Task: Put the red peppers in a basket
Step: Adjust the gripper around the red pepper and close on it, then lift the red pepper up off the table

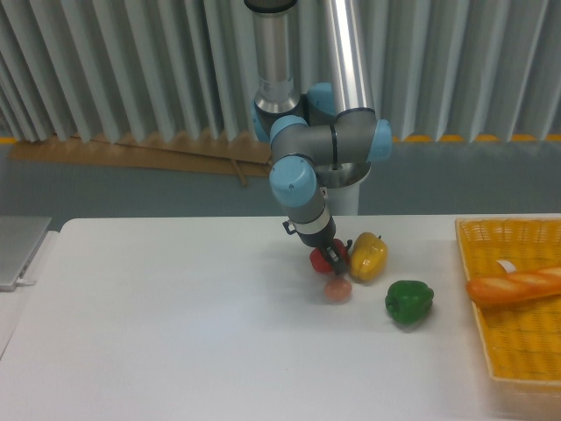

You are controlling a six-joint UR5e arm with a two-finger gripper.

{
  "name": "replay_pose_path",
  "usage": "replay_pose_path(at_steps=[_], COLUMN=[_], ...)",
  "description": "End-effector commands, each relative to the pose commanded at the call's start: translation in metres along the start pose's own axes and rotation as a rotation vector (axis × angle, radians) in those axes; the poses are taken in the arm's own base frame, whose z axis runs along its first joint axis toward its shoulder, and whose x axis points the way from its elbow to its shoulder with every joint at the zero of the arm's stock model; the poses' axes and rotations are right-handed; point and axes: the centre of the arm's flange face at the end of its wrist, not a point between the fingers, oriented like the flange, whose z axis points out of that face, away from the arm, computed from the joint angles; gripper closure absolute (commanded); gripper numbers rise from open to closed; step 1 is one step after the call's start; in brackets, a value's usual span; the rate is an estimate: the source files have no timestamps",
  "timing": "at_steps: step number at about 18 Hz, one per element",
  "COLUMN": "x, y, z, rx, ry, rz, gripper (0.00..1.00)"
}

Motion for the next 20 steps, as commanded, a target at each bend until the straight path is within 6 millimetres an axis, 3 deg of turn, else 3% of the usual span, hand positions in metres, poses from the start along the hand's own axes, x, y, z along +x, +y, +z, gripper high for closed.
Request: replay_pose_path(at_steps=[4,13,20], x=[-0.003,-0.022,-0.029], y=[0.002,0.015,0.056], z=[-0.007,-0.049,-0.082], rx=[0.010,0.069,0.123], ry=[-0.013,-0.073,-0.086], rz=[-0.006,-0.018,0.063], gripper=[0.50,0.49,0.49])
